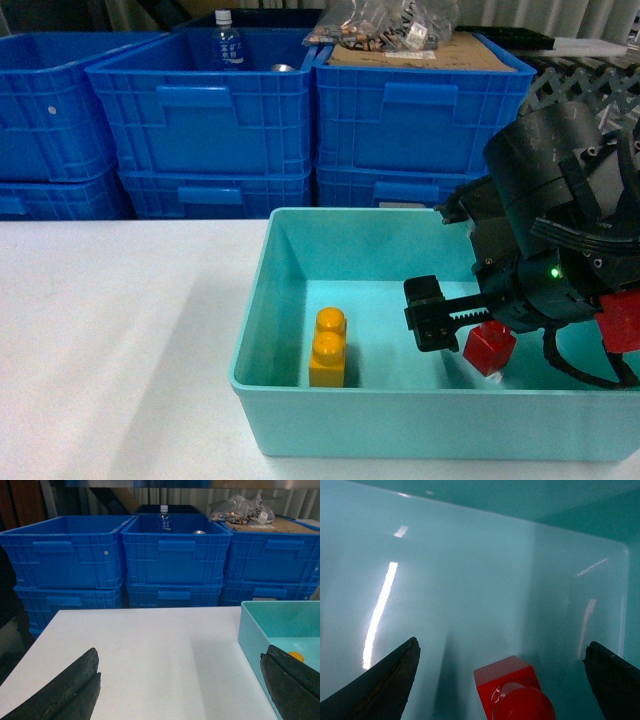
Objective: Pick red block from blue box to shelf
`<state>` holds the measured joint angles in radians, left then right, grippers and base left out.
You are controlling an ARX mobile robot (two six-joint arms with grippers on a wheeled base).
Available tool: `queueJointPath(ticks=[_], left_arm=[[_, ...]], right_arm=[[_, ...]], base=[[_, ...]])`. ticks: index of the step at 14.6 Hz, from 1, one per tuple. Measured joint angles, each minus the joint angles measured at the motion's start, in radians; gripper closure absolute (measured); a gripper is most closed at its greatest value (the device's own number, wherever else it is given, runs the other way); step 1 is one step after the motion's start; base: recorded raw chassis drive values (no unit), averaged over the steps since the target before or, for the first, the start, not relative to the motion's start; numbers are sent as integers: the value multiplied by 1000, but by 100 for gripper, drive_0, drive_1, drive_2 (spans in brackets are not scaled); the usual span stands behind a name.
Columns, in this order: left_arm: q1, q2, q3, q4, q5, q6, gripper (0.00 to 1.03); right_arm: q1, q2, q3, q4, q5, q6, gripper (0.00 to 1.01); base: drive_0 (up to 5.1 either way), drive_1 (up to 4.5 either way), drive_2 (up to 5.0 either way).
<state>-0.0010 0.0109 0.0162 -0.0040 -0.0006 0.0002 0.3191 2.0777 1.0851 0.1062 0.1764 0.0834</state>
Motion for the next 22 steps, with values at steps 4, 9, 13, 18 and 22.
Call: queueJointPath(ticks=[4, 9, 13, 18, 22], left_arm=[[0, 0, 0, 0, 0, 0, 5], [0, 0, 0, 0, 0, 0, 5], [0, 0, 0, 0, 0, 0, 5], [0, 0, 0, 1, 2, 0, 5], [1, 0, 0, 0, 0, 0, 5]], right_arm=[[-5, 50, 32, -28, 20, 22, 50], [-6, -89, -96, 61, -39, 41, 72], [-34, -493, -324, 172, -124, 29, 72], [-124, -1044, -663, 450, -34, -56, 72], [-191, -1163, -870, 584, -39, -63, 72]], base=[[0, 0, 0], [0, 0, 0], [0, 0, 0], [0, 0, 0], [0, 0, 0]])
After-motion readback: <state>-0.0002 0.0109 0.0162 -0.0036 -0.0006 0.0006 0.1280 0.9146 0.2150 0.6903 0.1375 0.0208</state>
